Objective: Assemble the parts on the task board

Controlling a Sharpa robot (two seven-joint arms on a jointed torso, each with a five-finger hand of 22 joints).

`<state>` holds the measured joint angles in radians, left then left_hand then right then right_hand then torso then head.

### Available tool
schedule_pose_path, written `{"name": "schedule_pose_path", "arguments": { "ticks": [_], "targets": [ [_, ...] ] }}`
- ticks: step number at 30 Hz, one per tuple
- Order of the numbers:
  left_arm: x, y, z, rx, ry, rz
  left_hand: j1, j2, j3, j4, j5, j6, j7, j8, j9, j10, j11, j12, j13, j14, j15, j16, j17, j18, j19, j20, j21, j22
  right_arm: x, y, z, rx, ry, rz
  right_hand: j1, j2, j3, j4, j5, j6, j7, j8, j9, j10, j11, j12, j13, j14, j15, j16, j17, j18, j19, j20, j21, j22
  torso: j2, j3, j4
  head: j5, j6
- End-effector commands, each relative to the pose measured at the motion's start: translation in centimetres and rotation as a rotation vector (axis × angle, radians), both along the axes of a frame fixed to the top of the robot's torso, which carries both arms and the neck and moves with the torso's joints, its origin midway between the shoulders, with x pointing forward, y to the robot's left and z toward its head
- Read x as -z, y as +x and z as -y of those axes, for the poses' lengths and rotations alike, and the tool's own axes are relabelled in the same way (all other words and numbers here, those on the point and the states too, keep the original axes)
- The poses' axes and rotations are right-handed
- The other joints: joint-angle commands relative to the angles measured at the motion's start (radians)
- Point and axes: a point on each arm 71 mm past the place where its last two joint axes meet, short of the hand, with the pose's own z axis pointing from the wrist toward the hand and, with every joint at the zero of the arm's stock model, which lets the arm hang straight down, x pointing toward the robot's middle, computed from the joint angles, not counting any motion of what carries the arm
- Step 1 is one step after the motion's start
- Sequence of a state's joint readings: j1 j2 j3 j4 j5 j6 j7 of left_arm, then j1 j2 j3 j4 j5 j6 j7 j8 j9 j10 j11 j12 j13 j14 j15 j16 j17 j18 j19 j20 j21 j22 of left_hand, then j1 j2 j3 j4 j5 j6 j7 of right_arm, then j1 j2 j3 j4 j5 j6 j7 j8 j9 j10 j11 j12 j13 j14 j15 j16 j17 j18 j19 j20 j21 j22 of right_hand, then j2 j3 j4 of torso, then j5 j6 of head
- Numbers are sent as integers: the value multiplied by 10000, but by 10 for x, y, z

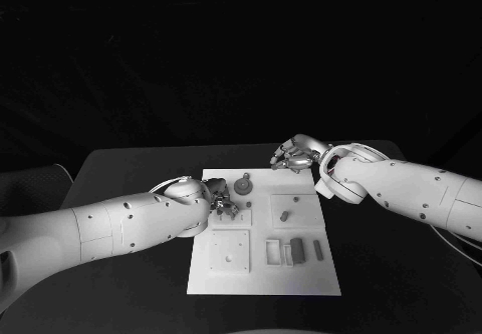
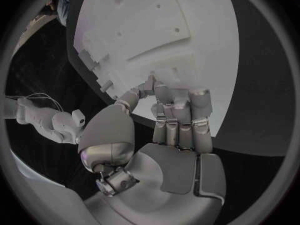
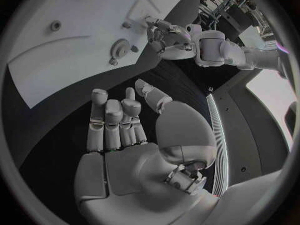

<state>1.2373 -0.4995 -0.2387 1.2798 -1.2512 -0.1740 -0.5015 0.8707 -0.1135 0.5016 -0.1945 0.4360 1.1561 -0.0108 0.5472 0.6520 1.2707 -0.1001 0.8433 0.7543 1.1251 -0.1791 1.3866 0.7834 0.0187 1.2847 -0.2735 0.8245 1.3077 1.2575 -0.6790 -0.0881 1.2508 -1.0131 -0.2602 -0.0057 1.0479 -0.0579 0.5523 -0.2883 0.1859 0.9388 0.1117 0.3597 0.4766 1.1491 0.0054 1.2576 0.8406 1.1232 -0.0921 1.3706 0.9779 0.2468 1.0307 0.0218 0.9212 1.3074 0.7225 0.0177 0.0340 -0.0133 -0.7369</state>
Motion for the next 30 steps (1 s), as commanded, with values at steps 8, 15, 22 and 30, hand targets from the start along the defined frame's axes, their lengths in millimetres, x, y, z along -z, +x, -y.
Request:
{"name": "schedule_pose_path", "arguments": {
  "ticks": [8, 15, 22, 30],
  "targets": [
    [1, -1, 2, 150, 48, 69, -71, -228, -17, 196, -560, 38, 98, 59, -21, -56, -40, 72, -39, 22, -243, 72, -55, 613, -39, -29, 46, 185, 0, -1, -2, -192, 19, -80, -77, -67, 10, 6, 43, -12, 52, -48, 19, -65, -6, -53, 11, -23, -48, -28, -10, 150, -22, 18, -61, 102, -3, 4, 1, -43, -17],
    [1, -1, 2, 162, 53, 45, -103, -282, -29, 230, -611, 30, 97, 69, -26, -60, -41, 76, -45, 19, -243, 78, -64, 617, -42, -29, 46, 184, 0, -1, -2, -186, 17, -79, -73, -72, 11, 1, 43, -19, 54, -53, 21, -66, -4, -52, 12, -25, -46, -28, -10, 150, -23, 18, -61, 102, -3, 3, 2, -45, -28],
    [1, -1, 2, 186, 50, 24, -290, -276, -327, 175, -373, -3, 103, 111, -27, -79, -37, 100, -50, -5, -239, 107, -81, 628, -62, -30, 67, 196, 0, -1, -2, -196, 21, -76, -73, -73, 10, 2, 43, -22, 56, -57, 23, -67, -2, -52, 13, -25, -45, -28, -11, 150, -24, 18, -62, 102, -1, 1, 5, -46, -38],
    [2, -1, 1, 168, 29, -53, -411, -241, -630, 32, -346, -43, 102, 137, -37, -108, -38, 108, -62, -33, -244, 119, -106, 642, -102, -28, 61, 185, 0, -1, -2, -139, 18, -63, -75, -76, 8, 3, 42, -26, 58, -62, 25, -68, 0, -52, 14, -26, -43, -27, -11, 150, -23, 18, -61, 102, -2, 1, 4, -54, -40]
  ]
}}
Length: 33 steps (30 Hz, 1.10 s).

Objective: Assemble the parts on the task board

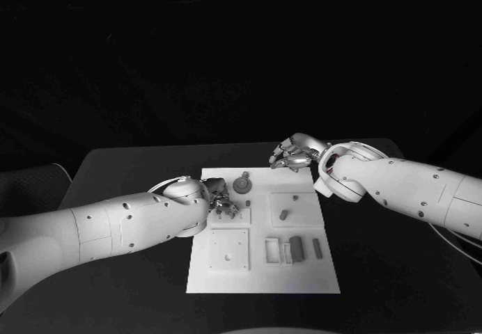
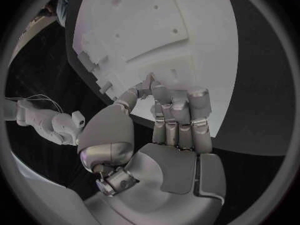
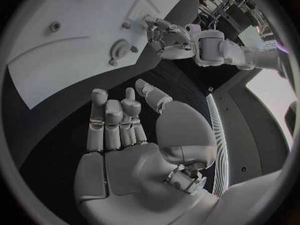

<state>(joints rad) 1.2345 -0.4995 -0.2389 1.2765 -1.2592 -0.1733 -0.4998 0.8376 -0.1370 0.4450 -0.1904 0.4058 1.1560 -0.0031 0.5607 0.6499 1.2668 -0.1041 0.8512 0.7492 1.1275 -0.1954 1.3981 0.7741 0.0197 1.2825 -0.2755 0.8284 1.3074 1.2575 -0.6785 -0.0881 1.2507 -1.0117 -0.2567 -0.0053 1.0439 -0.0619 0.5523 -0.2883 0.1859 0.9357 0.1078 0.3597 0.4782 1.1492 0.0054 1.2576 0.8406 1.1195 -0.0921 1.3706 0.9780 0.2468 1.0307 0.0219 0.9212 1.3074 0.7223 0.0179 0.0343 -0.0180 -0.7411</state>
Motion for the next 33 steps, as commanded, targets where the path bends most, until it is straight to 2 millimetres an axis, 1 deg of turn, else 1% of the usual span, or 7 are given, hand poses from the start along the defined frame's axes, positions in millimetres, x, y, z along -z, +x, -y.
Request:
{"name": "schedule_pose_path", "arguments": {
  "ticks": [1, 6, 11, 22, 27, 31, 33],
  "targets": [
    [0, -1, 2, 140, -35, -89, -86, -7, -73, -11, -51, -44, 25, 3, -17, -70, 3, 29, -13, -60, -81, 3, -15, 631, -82, -8, 21, 188, 0, 0, -1, -113, 13, -31, -35, -37, 8, 3, 42, 5, 98, -62, 10, -69, 1, -52, 14, 11, -44, -27, -12, 150, -23, 18, -61, 102, -1, 0, 0, -7, 3],
    [0, -1, 3, 158, -12, -74, -138, -29, -149, -23, -172, -59, 26, 10, -27, -85, 4, 27, -23, -74, -79, 3, -29, 637, -99, -7, 7, 181, 0, -1, -2, -114, 12, -30, -28, -34, 12, 1, 45, 4, 98, -64, 12, -69, 1, -52, 14, 11, -43, -26, -12, 150, -23, 17, -61, 102, 1, -2, 2, -5, 16],
    [0, -1, 3, 176, 12, -111, -140, -33, -159, -29, -196, -62, 26, 11, -29, -86, 4, 27, -25, -76, -80, 4, -31, 640, -101, -8, 5, 180, 0, -1, -2, -118, 13, -30, -27, -36, 12, 0, 46, 3, 99, -65, 14, -70, 2, -51, 15, 11, -42, -26, -12, 150, -23, 17, -61, 103, 0, 7, -4, -9, 12],
    [1, -2, 3, 221, 46, -182, -113, -74, -196, -90, -255, -74, 27, 19, -37, -97, 4, 31, -32, -86, -82, 10, -41, 646, -110, -7, -1, 179, 0, -1, -2, -119, 16, -25, -35, -41, 6, 6, 44, -2, 102, -72, 18, -70, 5, -50, 16, 11, -40, -24, -12, 150, -21, 18, -60, 103, 1, 3, -1, -14, -8],
    [1, -1, 2, 196, 53, -182, -339, -181, -371, -51, -300, -104, 38, 22, -55, -127, 16, 35, -41, -123, -69, 21, -51, 642, -146, 3, -21, 177, 0, 0, -1, -83, 18, -8, -43, -43, 2, 10, 42, -7, 105, -76, 20, -71, 7, -50, 16, 10, -38, -24, -12, 150, -21, 19, -60, 103, 0, 1, 2, 5, -5],
    [1, -2, 2, 202, 84, -218, -419, -171, -468, -78, -317, -115, 39, 28, -62, -141, 17, 40, -43, -140, -68, 32, -52, 648, -161, 1, -25, 180, 0, 0, -1, -88, 12, -22, -45, -36, 3, 12, 43, -11, 106, -80, 21, -71, 8, -50, 17, 11, -38, -23, -13, 150, -19, 19, -59, 103, 2, -3, 4, -3, -19],
    [1, -1, 2, 196, 90, -220, -419, -153, -477, -88, -318, -117, 38, 30, -63, -143, 16, 42, -43, -143, -69, 34, -53, 651, -163, -2, -25, 180, 0, 0, -2, -93, 12, -22, -47, -37, 2, 13, 43, -13, 107, -82, 21, -71, 9, -50, 17, 12, -37, -22, -12, 150, -18, 19, -59, 103, 2, 3, 3, -7, -18]
  ]
}}
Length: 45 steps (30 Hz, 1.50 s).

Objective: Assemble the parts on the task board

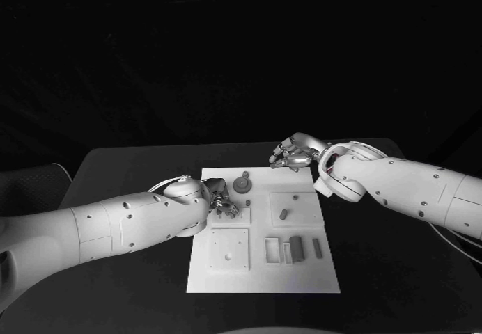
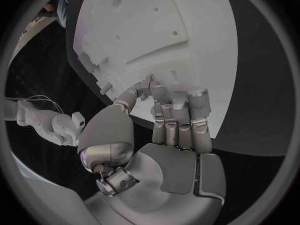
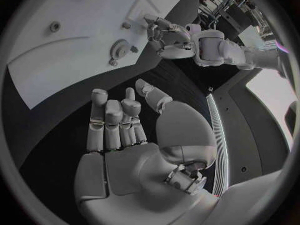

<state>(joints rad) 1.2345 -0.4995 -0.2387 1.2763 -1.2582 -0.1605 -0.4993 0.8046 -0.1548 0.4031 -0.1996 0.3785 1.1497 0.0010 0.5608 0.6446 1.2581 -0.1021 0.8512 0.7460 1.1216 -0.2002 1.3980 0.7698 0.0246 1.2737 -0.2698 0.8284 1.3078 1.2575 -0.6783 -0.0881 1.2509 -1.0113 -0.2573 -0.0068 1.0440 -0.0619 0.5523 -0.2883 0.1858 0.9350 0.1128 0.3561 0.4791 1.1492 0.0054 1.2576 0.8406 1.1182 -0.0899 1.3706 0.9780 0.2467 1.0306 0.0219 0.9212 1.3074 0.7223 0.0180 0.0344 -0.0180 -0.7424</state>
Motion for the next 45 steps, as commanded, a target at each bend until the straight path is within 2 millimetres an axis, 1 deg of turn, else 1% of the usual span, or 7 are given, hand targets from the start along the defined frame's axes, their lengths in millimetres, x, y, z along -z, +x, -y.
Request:
{"name": "schedule_pose_path", "arguments": {
  "ticks": [1, 17, 20, 21, 28, 39, 45],
  "targets": [
    [1, -1, 2, 153, 39, -135, -88, 26, -60, 2, -46, -55, -3, 29, -10, -56, -4, 42, -11, -84, -21, 35, -10, 602, -75, -58, -25, 175, 0, 0, -2, -109, 10, -20, -48, -38, 1, 13, 43, -7, 57, -47, 13, -71, 9, -50, 17, 25, -59, -22, -13, 151, -18, 19, -59, 103, 1, 0, 3, -17, -6],
    [2, -2, 2, 114, -42, -369, -165, 62, -132, -6, -52, -58, -4, 39, -16, -63, -6, 52, -13, -94, -24, 48, -14, 607, -83, -58, -27, 176, 0, 0, -2, -121, 9, -27, -65, -45, -8, 17, 38, -14, 61, -55, 18, -72, 13, -48, 19, 27, -55, -20, -13, 150, -14, 21, -57, 103, 1, 1, 0, -14, -19],
    [2, -1, 2, 55, -83, -393, -569, 77, -380, 88, -226, -78, -14, 58, -35, -87, -16, 72, -19, -125, -36, 74, -28, 634, -120, -70, -47, 174, 0, 0, -2, -129, 7, -34, -67, -44, -9, 17, 39, -16, 62, -57, 19, -71, 13, -48, 19, 27, -55, -19, -13, 150, -13, 21, -57, 103, 1, 1, 0, -20, -20],
    [2, -1, 1, 45, -83, -387, -582, 104, -386, 74, -598, -82, -23, 68, -41, -94, -25, 78, -23, -132, -47, 81, -36, 653, -125, -78, -54, 172, 0, 0, -2, -128, 7, -34, -68, -44, -9, 18, 38, -16, 62, -58, 20, -71, 13, -47, 19, 27, -54, -19, -13, 150, -13, 21, -57, 103, 1, 1, 0, -23, -19],
    [2, -1, 1, 19, -102, -376, -665, 272, -331, 179, -691, -77, -28, 80, -55, -91, -31, 87, -33, -132, -55, 88, -52, 661, -121, -71, -62, 166, 0, 0, -2, -128, 11, -26, -71, -41, -9, 18, 39, -15, 62, -59, 23, -71, 14, -46, 20, 29, -53, -18, -14, 150, -11, 20, -56, 104, 2, 2, -3, -30, -21],
    [2, -1, 1, 33, -90, -398, -795, 546, -302, 270, -485, -59, -41, 107, -72, -77, -44, 110, -42, -119, -67, 113, -69, 676, -114, -71, -40, 185, 0, 0, -2, -131, 9, -32, -69, -37, -7, 15, 41, -15, 63, -62, 28, -70, 14, -44, 22, 31, -52, -15, -14, 151, -8, 19, -55, 104, 2, -1, -1, -27, -29],
    [2, -1, 1, 45, -76, -419, -759, 914, -331, 34, 265, -41, -44, 152, -92, -56, -47, 148, -54, -102, -68, 157, -91, 674, -102, -55, 29, 201, 0, 0, -2, -137, 9, -36, -69, -39, -7, 14, 41, -16, 63, -64, 30, -70, 14, -43, 22, 32, -52, -15, -14, 150, -8, 18, -54, 104, 1, -2, -1, -20, -42]
  ]
}}
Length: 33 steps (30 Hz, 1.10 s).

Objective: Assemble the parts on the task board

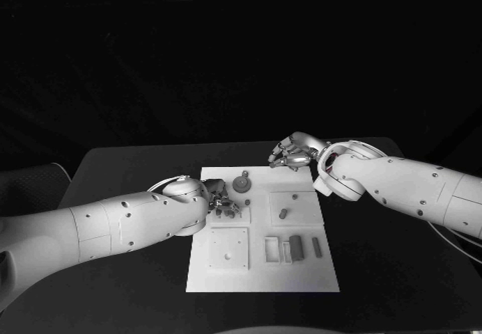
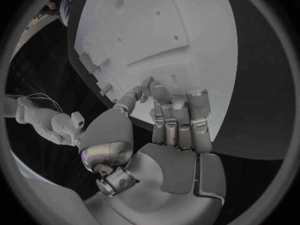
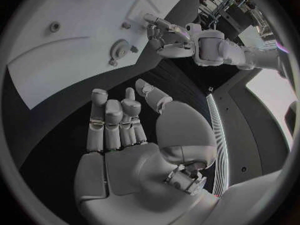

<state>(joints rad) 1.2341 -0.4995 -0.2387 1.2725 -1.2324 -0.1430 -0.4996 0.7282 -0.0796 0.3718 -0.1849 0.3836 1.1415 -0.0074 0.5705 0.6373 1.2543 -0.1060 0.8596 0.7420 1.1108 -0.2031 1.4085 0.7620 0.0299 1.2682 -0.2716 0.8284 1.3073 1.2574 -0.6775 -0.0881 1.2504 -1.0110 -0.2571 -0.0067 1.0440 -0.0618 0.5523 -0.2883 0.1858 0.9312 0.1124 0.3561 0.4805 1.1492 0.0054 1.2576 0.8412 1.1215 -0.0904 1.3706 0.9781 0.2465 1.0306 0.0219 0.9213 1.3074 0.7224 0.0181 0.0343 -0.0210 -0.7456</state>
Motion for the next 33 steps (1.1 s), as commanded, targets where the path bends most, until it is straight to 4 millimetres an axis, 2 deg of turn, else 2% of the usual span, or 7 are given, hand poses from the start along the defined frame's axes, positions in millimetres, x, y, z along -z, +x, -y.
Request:
{"name": "schedule_pose_path", "arguments": {
  "ticks": [1, 4, 11, 13, 14, 23, 33],
  "targets": [
    [0, -1, 2, 120, -38, -116, 19, 231, -23, -168, 316, 45, 39, 62, -23, -14, -8, 67, -16, 8, -38, 58, -17, 620, -42, -37, 42, 206, 0, 0, -1, -130, 5, -31, -70, -39, -7, 13, 41, 22, 67, -64, 16, -70, 15, -43, 16, -2, -47, -15, -14, 153, -7, 18, -55, 104, 0, -3, 0, 10, -10],
    [0, -1, 2, 103, -41, -105, 63, 400, -26, -304, 512, 54, 37, 76, -32, -3, -10, 76, -24, 19, -39, 72, -27, 616, -36, -32, 68, 204, 0, 0, -1, -130, 4, -33, -70, -40, -8, 14, 42, 22, 67, -65, 17, -70, 15, -43, 16, -2, -47, -14, -14, 153, -7, 18, -54, 104, 0, -3, 0, 11, -2],
    [1, -1, 2, 80, -83, -212, 278, 600, 37, -762, 1480, 52, 45, 103, -68, 4, -3, 90, -50, 31, -31, 84, -69, 605, -15, -24, 111, 189, 0, 0, -2, -137, 6, -34, -71, -39, -7, 13, 43, 20, 68, -67, 19, -70, 15, -42, 16, -1, -47, -14, -14, 153, -6, 18, -54, 104, 1, -1, 1, 8, -19],
    [1, -1, 2, 94, -80, -228, 525, 248, 710, -383, 948, 67, 45, 101, -107, 21, 0, 81, -82, 52, -33, 73, -104, 592, 36, -11, 79, 153, 0, 0, -2, -136, 7, -32, -70, -39, -7, 13, 44, 20, 68, -67, 20, -70, 15, -42, 17, -1, -47, -14, -14, 153, -6, 18, -54, 104, 1, -1, 1, 9, -21],
    [1, -1, 3, 96, -83, -229, 582, 178, 855, -303, 882, 72, 48, 105, -115, 26, 1, 85, -88, 58, -29, 76, -110, 589, 51, -11, 81, 157, 0, -1, -2, -137, 7, -33, -70, -39, -7, 13, 44, 20, 68, -68, 20, -70, 15, -42, 17, -1, -47, -13, -14, 153, -6, 18, -54, 104, 1, 0, 1, 8, -27],
    [1, -2, 3, 111, -85, -263, 583, -77, 897, -256, 770, 61, 58, 118, -125, 18, 10, 95, -93, 53, -19, 84, -120, 580, 54, -11, 91, 173, 0, -1, -2, -144, 11, -30, -72, -39, -7, 14, 46, 20, 68, -69, 23, -70, 16, -41, 17, 0, -46, -13, -15, 153, -5, 18, -54, 104, 0, 5, -2, 5, -43],
    [1, -1, 3, 93, -75, -246, 628, -101, 927, -266, 763, 64, 53, 127, -126, 21, 6, 102, -94, 56, -21, 91, -122, 586, 58, -19, 94, 176, 0, 0, -2, -140, 14, -22, -78, -37, -9, 17, 46, 20, 69, -71, 27, -70, 16, -41, 18, 0, -45, -12, -15, 153, -5, 18, -54, 104, 2, 8, -4, -2, -36]
  ]
}}
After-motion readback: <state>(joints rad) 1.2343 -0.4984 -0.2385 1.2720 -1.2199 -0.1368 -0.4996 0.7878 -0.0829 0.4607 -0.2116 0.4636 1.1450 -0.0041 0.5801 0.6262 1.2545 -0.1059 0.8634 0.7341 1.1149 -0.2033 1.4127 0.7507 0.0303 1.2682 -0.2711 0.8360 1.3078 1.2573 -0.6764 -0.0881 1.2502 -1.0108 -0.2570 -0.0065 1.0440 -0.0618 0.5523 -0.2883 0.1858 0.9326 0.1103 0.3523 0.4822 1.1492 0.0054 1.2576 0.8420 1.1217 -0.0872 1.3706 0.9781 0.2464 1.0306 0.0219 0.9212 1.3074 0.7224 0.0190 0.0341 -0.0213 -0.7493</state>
